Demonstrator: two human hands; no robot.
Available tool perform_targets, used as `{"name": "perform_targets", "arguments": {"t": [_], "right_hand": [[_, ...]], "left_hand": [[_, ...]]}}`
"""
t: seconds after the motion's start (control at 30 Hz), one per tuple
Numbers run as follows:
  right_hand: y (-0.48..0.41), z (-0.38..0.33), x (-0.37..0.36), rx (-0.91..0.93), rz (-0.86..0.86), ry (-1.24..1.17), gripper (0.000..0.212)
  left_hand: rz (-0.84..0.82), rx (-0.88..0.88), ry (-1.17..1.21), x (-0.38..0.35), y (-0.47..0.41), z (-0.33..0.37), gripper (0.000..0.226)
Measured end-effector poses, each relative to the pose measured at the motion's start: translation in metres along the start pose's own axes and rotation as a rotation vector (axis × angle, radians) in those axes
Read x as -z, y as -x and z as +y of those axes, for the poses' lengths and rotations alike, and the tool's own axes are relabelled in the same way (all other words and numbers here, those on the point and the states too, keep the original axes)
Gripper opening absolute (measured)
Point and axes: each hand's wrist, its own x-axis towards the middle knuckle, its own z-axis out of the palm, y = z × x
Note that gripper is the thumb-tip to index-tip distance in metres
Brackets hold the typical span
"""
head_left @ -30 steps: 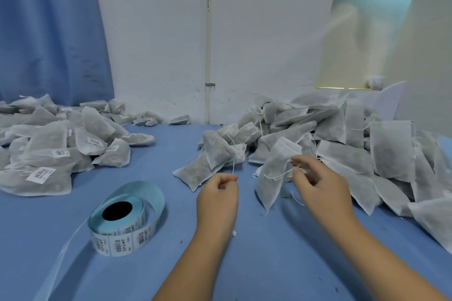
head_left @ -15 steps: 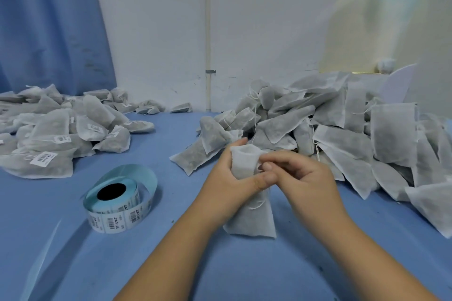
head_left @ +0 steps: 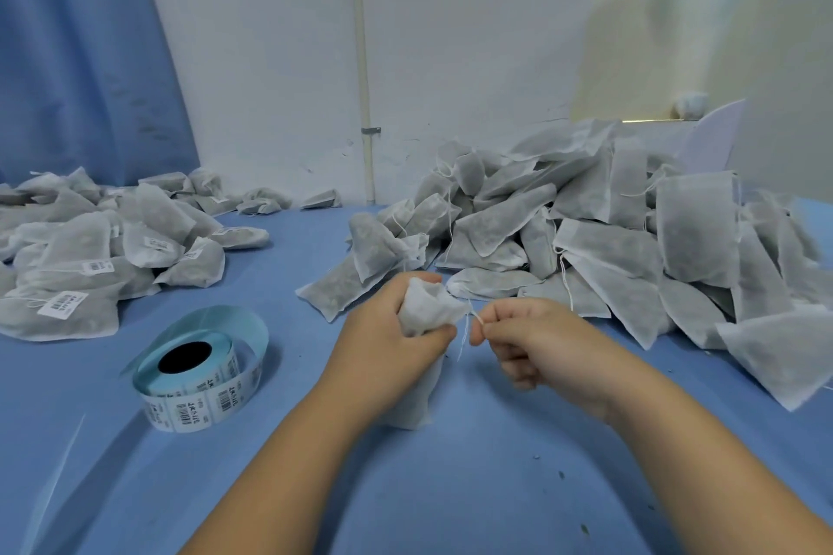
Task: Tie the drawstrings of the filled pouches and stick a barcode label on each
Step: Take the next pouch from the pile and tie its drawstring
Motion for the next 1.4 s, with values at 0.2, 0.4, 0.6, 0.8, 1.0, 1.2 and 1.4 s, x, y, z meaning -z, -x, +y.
{"name": "perform_targets", "arguments": {"t": [0.2,0.4,0.6,0.8,1.0,1.2,1.4], "right_hand": [[0.003,-0.007,0.007,0.053,-0.044,-0.213,0.030],[0.008,-0.009,0.006,0.154,-0.057,-0.311,0.037],[0.011,-0.017,0.015,0.256,-0.030,-0.626,0.040],[0.019,-0.025,0.034,0.406,-0.033,-0.897,0.042],[0.019,-0.022,0.040,0.453,0.022,-0.973,0.042],[0.013,-0.018,0.030,0.359,0.004,-1.033,0.047],[0.013,-0.018,0.014,0.368,-0.139,-0.979,0.048]], "left_hand": [[-0.063,-0.078,-0.119,-0.004,0.003,0.000,0.048],[-0.149,-0.093,-0.192,-0.013,0.005,-0.001,0.037],[-0.190,-0.089,-0.271,-0.016,0.006,-0.003,0.026],[-0.253,-0.046,-0.262,-0.021,0.008,0.008,0.035],[-0.384,-0.089,-0.174,-0.038,0.015,0.021,0.056],[-0.262,-0.175,-0.385,-0.023,0.018,0.023,0.058],[-0.306,-0.249,-0.237,-0.024,0.025,0.042,0.027]]}}
